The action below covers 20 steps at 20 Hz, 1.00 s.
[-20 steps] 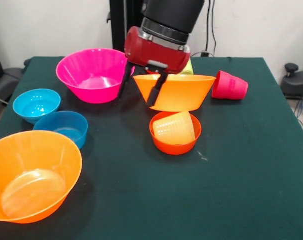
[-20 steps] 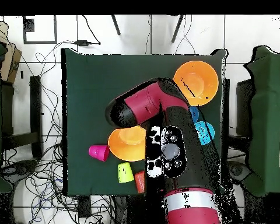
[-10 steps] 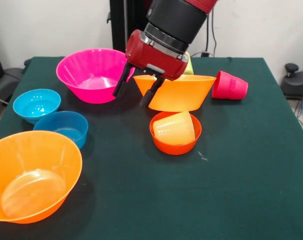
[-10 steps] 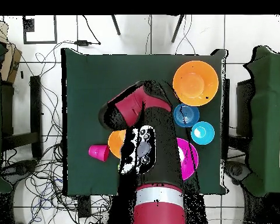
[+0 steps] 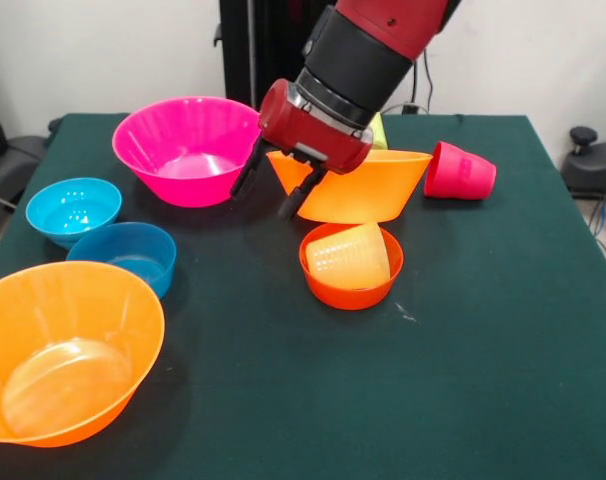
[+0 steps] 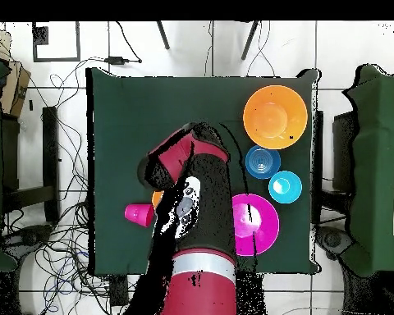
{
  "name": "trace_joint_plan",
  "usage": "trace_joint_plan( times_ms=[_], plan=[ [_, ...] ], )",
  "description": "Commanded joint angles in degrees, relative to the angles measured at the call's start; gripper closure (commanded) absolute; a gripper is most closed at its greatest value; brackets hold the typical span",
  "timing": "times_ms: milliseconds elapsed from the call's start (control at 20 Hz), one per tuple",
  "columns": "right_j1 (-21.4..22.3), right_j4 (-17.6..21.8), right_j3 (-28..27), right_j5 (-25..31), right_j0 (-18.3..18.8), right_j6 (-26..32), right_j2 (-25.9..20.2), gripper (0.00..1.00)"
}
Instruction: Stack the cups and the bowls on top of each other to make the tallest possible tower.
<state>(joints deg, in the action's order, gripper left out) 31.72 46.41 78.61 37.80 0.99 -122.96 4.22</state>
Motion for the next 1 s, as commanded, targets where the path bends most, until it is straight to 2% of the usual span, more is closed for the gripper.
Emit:
trace_joint_plan(
  times_ms=[50, 700, 1000],
  plan=[
    [-5.1, -2.5, -4.2, 2.9, -2.0, -11.3, 1.2, 0.00],
    [-4.1, -11.3, -3.7, 3.4, -5.1, -10.4, 1.7, 0.00],
    [-5.1, -14.9, -4.2, 3.7, -7.3, -11.0, 3.2, 0.00]
  ],
)
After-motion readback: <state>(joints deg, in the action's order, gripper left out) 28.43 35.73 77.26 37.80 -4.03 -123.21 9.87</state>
